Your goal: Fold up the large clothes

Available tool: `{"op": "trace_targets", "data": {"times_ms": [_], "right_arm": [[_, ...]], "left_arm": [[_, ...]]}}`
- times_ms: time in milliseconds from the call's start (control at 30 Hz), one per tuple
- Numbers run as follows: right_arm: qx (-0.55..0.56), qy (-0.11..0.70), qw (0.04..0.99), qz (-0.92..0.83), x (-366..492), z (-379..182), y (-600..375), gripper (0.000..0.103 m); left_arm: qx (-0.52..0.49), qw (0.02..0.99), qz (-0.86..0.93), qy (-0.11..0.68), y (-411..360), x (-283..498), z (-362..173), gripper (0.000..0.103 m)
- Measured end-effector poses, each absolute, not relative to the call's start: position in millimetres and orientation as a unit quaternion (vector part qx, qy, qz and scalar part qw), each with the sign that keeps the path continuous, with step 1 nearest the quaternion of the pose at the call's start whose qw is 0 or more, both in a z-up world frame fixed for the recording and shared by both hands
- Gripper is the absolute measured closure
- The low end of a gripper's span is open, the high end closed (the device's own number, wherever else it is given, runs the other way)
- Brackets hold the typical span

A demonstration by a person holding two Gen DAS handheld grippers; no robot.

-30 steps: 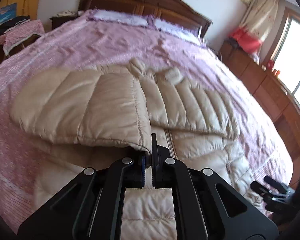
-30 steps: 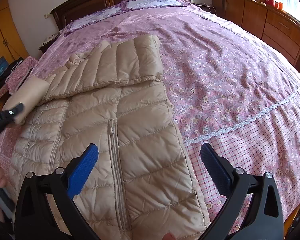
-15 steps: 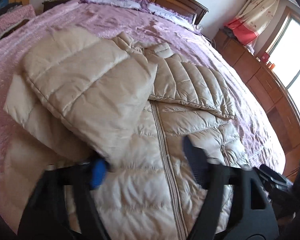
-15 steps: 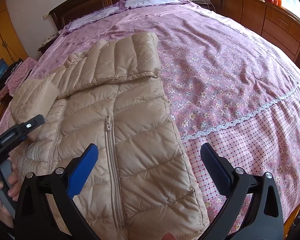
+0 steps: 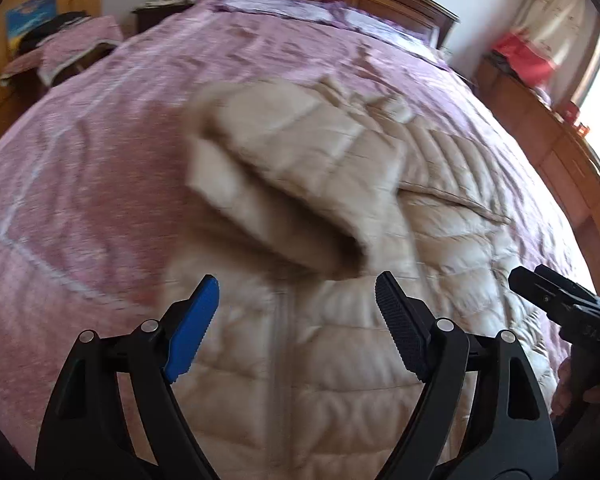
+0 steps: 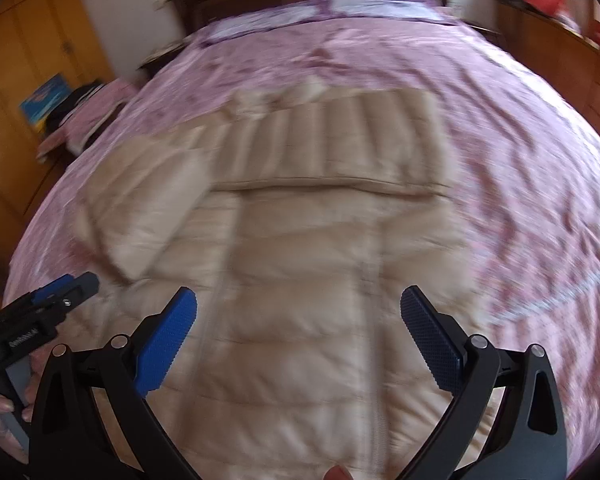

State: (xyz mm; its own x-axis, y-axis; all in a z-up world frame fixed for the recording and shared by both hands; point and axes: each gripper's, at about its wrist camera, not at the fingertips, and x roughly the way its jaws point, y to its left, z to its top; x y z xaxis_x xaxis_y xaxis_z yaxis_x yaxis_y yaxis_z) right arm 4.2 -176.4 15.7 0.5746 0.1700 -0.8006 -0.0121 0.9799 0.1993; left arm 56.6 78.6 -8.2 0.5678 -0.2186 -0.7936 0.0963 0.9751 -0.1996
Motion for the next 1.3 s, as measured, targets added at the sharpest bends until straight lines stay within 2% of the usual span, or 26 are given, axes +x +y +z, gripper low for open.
{"op": "trace_targets", "data": {"times_ms": [267, 633, 733, 767, 800, 833, 867, 967, 1100, 1300], "right_arm": [[0.132, 0.492, 0.851, 0.125, 47.4, 16.2, -110.9, 0.005], [0.138, 0.522, 0.834, 0.113, 92.0, -8.4, -68.1, 0.007], [0.136, 0.527, 0.831, 0.112, 94.2, -14.5, -65.0, 0.018], [0.138, 0.529, 0.829, 0.119, 94.4, -15.9, -64.4, 0.037], [0.139, 0.53, 0.828, 0.121, 93.9, -16.9, -64.2, 0.046], [0.139, 0.528, 0.828, 0.123, 93.7, -16.7, -63.9, 0.05], [0.137, 0.525, 0.83, 0.129, 93.3, -15.6, -64.0, 0.06], [0.128, 0.512, 0.838, 0.142, 90.6, -6.6, -65.6, 0.077], [0.112, 0.467, 0.864, 0.155, 83.4, 25.6, -74.6, 0.089], [0.09, 0.393, 0.905, 0.135, 71.8, 78.4, -112.6, 0.093]], "left_arm": [[-0.074, 0.89, -0.032, 0.448, 118.0, 58.0, -11.5, 0.023], [-0.093, 0.886, 0.009, 0.455, 140.7, 57.1, -27.7, 0.023], [-0.103, 0.886, 0.009, 0.452, 147.7, 55.3, -27.4, 0.023], [-0.104, 0.886, 0.01, 0.451, 149.0, 54.7, -26.7, 0.023], [-0.104, 0.887, 0.011, 0.45, 150.4, 54.5, -25.8, 0.023], [-0.104, 0.888, 0.011, 0.448, 151.4, 54.4, -24.6, 0.023], [-0.105, 0.888, 0.01, 0.447, 152.5, 53.3, -24.1, 0.023], [-0.107, 0.889, 0.008, 0.446, 152.2, 53.2, -23.1, 0.023], [-0.106, 0.888, 0.004, 0.447, 148.9, 54.6, -22.6, 0.023], [-0.105, 0.89, -0.012, 0.444, 138.2, 56.4, -15.4, 0.023]]}}
